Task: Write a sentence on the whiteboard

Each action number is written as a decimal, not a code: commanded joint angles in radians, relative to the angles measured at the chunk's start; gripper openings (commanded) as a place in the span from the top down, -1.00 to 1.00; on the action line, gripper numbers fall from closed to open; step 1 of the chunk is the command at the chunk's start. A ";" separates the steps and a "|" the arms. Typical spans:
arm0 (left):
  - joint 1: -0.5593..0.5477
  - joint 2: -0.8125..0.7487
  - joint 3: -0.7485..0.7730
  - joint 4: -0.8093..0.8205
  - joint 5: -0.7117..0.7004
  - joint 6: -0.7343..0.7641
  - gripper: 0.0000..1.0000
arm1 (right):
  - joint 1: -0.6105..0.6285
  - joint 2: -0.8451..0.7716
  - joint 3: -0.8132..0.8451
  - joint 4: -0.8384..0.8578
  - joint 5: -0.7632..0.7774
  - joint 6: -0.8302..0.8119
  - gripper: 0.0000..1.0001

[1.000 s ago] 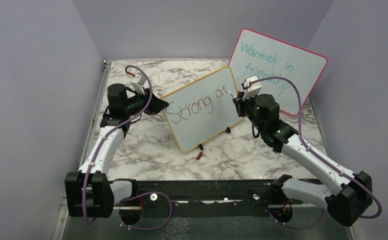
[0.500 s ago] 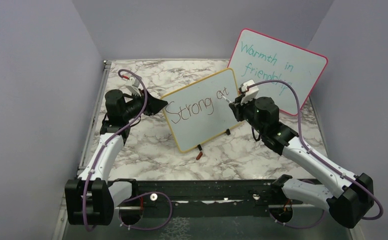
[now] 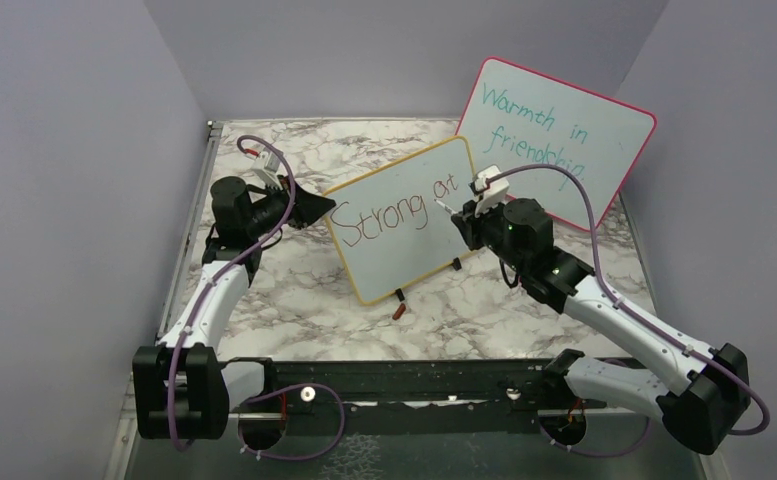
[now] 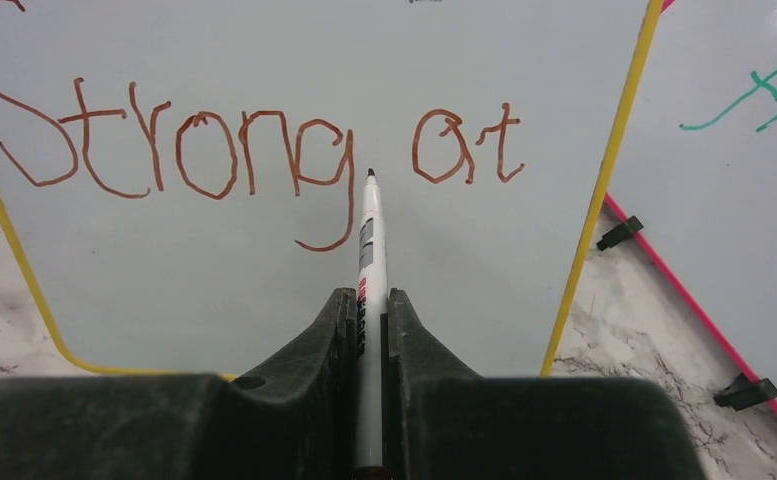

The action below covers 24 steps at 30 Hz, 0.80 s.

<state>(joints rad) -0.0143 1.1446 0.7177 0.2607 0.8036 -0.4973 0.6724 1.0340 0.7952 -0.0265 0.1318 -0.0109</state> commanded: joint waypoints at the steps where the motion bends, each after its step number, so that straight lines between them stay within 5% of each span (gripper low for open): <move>1: 0.005 0.021 0.003 0.022 0.039 0.017 0.71 | 0.023 -0.004 -0.005 -0.014 -0.023 0.003 0.99; 7: 0.005 -0.006 -0.018 0.010 0.035 0.057 1.00 | 0.080 0.013 0.005 -0.029 0.012 -0.004 0.98; 24: 0.005 -0.070 -0.046 -0.056 -0.028 0.132 1.00 | 0.284 0.043 -0.024 -0.042 0.196 0.047 0.99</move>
<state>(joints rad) -0.0200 1.0866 0.6884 0.2451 0.8551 -0.4358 0.9237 1.0817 0.7925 -0.0544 0.2504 0.0086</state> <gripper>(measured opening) 0.030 0.158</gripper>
